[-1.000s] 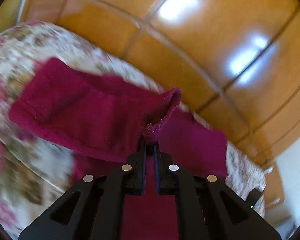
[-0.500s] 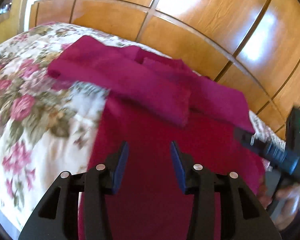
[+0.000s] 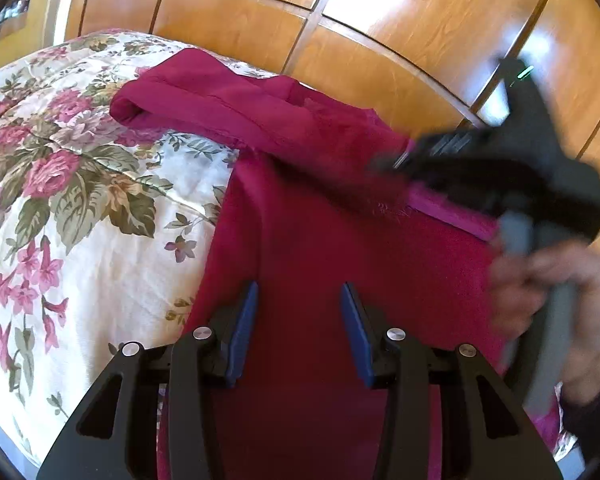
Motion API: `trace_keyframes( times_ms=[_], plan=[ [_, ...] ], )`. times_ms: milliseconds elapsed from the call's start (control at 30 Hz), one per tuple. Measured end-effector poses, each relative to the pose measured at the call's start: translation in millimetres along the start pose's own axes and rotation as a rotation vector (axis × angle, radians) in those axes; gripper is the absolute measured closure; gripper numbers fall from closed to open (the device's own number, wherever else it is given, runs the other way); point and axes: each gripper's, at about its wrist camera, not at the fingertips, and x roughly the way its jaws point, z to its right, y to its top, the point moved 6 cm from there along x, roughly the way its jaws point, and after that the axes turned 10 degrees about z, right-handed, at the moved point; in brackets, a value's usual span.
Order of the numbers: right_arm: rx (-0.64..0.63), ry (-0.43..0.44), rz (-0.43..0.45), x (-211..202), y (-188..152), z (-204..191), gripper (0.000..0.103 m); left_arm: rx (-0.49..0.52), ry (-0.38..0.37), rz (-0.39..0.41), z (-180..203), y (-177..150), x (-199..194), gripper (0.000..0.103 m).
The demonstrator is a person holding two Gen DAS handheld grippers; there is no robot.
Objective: Fold small clothes
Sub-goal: 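Grasp the shirt side edge with the right tool and fold it inward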
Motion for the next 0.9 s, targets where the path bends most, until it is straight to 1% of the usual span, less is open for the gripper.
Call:
trace_keyframes(
  times_ms=[33, 67, 167, 233, 267, 300, 333, 367, 467, 533, 600, 633, 667, 733, 767, 800, 867, 900],
  plan=[
    [-0.011, 0.013, 0.036, -15, 10, -2, 0.097, 0.005, 0.0, 0.001, 0, 0, 0, 0.061],
    [-0.03, 0.017, 0.095, -38, 28, -1, 0.097, 0.01, 0.002, 0.002, 1, 1, 0, 0.061],
    [-0.037, 0.006, 0.196, -81, 58, 14, 0.097, 0.016, 0.009, 0.003, 3, 2, 0, 0.061],
    [-0.016, -0.023, 0.246, -107, 73, 39, 0.097, 0.016, 0.012, 0.003, 4, 2, -1, 0.061],
    [-0.003, -0.05, 0.265, -119, 79, 56, 0.097, 0.015, 0.013, 0.002, 4, 1, -1, 0.061],
    [0.003, -0.077, 0.274, -123, 80, 66, 0.097, 0.014, 0.015, 0.001, 4, 2, -1, 0.061],
    [0.013, -0.106, 0.276, -128, 78, 78, 0.097, 0.014, 0.016, 0.0, 4, 2, -1, 0.061],
    [0.042, -0.14, 0.267, -130, 75, 100, 0.097, 0.015, 0.018, -0.002, 4, 2, -1, 0.061],
    [0.113, -0.207, 0.229, -125, 62, 147, 0.097, 0.022, 0.027, -0.008, 5, 2, -1, 0.061],
    [0.163, -0.256, 0.179, -118, 45, 181, 0.097, 0.026, 0.039, -0.019, 6, 3, -1, 0.061],
    [0.204, -0.302, 0.119, -106, 24, 208, 0.097, 0.011, 0.052, -0.036, 6, 5, -1, 0.061],
    [0.216, -0.315, 0.103, -103, 18, 215, 0.097, -0.001, 0.056, -0.044, 4, 6, -2, 0.061],
    [0.231, -0.329, 0.087, -96, 13, 223, 0.094, -0.018, 0.064, -0.055, 4, 8, -3, 0.061],
    [0.279, -0.354, 0.082, -97, 0, 237, 0.069, -0.034, 0.076, -0.065, 5, 14, -7, 0.061],
    [0.293, -0.339, 0.094, -99, -2, 239, 0.048, -0.024, 0.081, -0.055, 8, 19, -11, 0.061],
    [0.3, -0.33, 0.12, -105, -3, 240, 0.043, -0.008, 0.084, -0.042, 11, 24, -14, 0.061],
    [0.289, -0.35, 0.153, -120, -2, 240, 0.04, 0.046, 0.085, -0.004, 20, 36, -19, 0.061],
    [0.29, -0.342, 0.169, -126, 0, 238, 0.039, 0.063, 0.082, 0.008, 24, 42, -19, 0.061]
  ],
)
